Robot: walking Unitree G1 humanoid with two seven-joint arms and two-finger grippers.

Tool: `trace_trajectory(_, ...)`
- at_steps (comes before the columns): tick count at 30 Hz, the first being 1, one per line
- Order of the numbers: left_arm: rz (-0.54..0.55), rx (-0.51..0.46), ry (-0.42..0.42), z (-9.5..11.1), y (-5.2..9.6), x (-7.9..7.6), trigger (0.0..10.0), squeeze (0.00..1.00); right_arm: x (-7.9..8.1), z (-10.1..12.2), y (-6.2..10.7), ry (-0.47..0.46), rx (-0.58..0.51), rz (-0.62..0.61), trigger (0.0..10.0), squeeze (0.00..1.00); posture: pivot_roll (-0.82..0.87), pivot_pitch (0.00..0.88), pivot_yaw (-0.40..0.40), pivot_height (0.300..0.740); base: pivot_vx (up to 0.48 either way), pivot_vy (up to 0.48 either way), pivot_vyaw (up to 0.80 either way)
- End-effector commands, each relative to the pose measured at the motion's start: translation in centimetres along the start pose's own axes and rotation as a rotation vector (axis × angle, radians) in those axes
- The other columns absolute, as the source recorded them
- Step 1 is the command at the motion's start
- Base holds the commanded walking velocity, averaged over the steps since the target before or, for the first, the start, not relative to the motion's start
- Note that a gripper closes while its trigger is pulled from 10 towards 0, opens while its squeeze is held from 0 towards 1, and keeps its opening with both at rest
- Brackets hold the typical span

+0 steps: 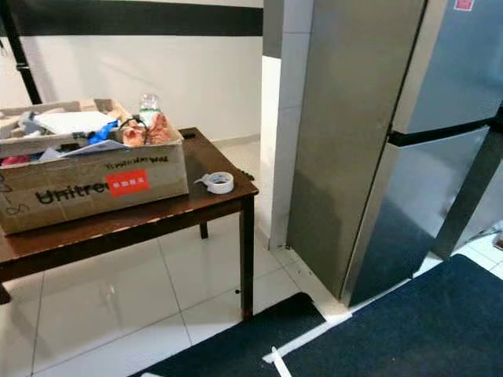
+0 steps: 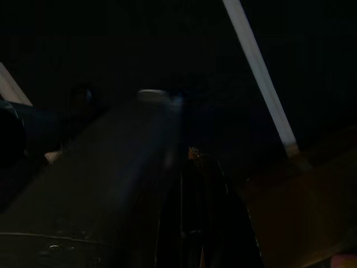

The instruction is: Picking trash to rubbish bin

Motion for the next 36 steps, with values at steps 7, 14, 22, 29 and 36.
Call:
trace_trajectory(7, 0.002, 0.029, 0.011, -0.8, 0.1, -0.1, 10.0, 0.16, -0.5, -0.6, 0.1, 0.001, 0.024, -0.012, 10.0, 0.0, -0.09, 0.091, -0.014, 0.74, 0.0, -0.386, 0.0)
trace_trajectory(14, 0.003, 0.012, 0.143, -0.5, 0.1, 0.0, 10.0, 0.13, -0.5, -0.6, 0.1, -0.001, 0.024, -0.012, 10.0, 0.0, -0.09, 0.095, -0.014, 0.74, 0.0, 0.105, 0.0)
trace_trajectory(22, 0.014, -0.008, 0.118, -0.4, 0.1, 0.2, 10.0, 0.11, -0.5, -0.6, 0.1, -0.001, 0.024, -0.011, 10.0, 0.0, -0.09, 0.097, -0.012, 0.74, 0.0, 0.48, 0.0)
trace_trajectory(29, 0.029, -0.031, 0.035, 0.1, 0.1, 0.5, 10.0, 0.07, -0.4, -0.5, 0.1, -0.005, 0.021, -0.009, 10.0, 0.0, -0.09, 0.101, -0.01, 0.74, 0.0, 0.0, 0.0)
trace_trajectory(36, 0.038, -0.054, 0.007, 0.4, 0.1, 0.2, 10.0, 0.0, -0.2, -0.2, 0.1, -0.004, -0.003, 0.002, 10.0, 0.0, -0.08, 0.107, -0.01, 0.74, 0.0, 0.0, 0.0)
Point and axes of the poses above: a point about 5 cm out from each wrist's last joint towards the gripper, its own y axis pointing back from the gripper into the wrist, its own z axis along the axis of the wrist's last joint, x = y × z, the point moved 2 cm from there along -y, pointing out of the wrist towards the gripper, and after that the axes turned 2 degrees about -y, right-handed, at the moved point
